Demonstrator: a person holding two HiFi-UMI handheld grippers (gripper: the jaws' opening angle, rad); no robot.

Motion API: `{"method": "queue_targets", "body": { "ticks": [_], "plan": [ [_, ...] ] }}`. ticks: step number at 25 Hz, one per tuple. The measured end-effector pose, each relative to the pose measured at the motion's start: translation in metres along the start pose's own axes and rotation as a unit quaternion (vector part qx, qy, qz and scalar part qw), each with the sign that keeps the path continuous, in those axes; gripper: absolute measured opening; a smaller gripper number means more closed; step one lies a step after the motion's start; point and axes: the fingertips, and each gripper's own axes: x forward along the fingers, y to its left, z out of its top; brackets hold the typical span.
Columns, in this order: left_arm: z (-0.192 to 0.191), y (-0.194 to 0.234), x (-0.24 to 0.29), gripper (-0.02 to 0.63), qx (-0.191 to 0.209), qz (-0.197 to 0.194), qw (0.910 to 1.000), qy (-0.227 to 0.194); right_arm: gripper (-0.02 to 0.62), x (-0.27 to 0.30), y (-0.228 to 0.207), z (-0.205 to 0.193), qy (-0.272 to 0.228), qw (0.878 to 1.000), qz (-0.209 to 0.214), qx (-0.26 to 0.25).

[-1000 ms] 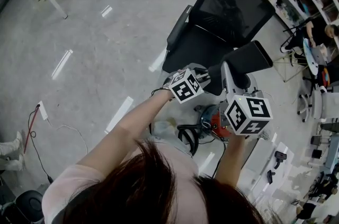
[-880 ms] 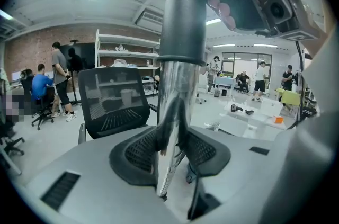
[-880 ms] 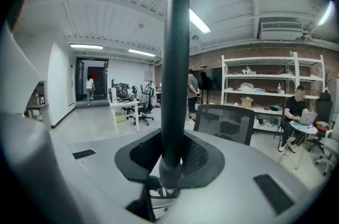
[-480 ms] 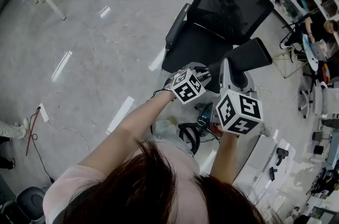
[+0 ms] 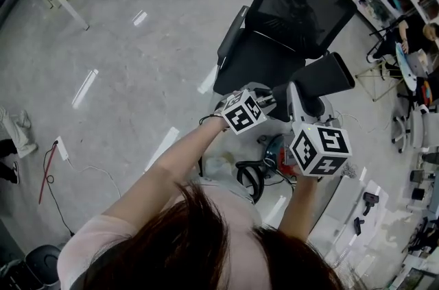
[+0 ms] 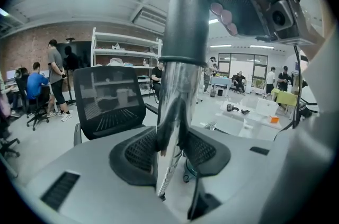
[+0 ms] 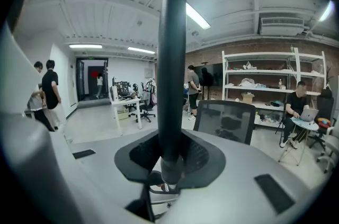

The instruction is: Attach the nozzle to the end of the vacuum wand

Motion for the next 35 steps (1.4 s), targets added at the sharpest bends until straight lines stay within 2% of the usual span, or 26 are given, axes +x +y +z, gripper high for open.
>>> {"method": "queue_targets", "body": {
  "ticks": [4,10,19,35],
  "plan": [
    [0.001,0.003,0.002,0.16,-0.002,0.014,0.9999,0.0,0.106,0.002,-0.006,0.0,-0.015,1.0,-0.016,0.019],
    [0.003,0.007,0.006,0.16,-0.003,0.03,0.9995,0.002,0.106,0.005,-0.012,0.002,-0.025,0.998,-0.047,0.021],
    [0.001,0.009,0.005,0.16,-0.006,0.028,0.9996,0.004,0.106,0.006,-0.006,-0.006,-0.012,0.999,-0.028,0.011],
    [-0.002,0.007,-0.013,0.16,-0.004,0.02,0.9998,0.008,0.106,-0.026,0.011,-0.012,-0.025,0.998,-0.029,0.051]
  ]
}}
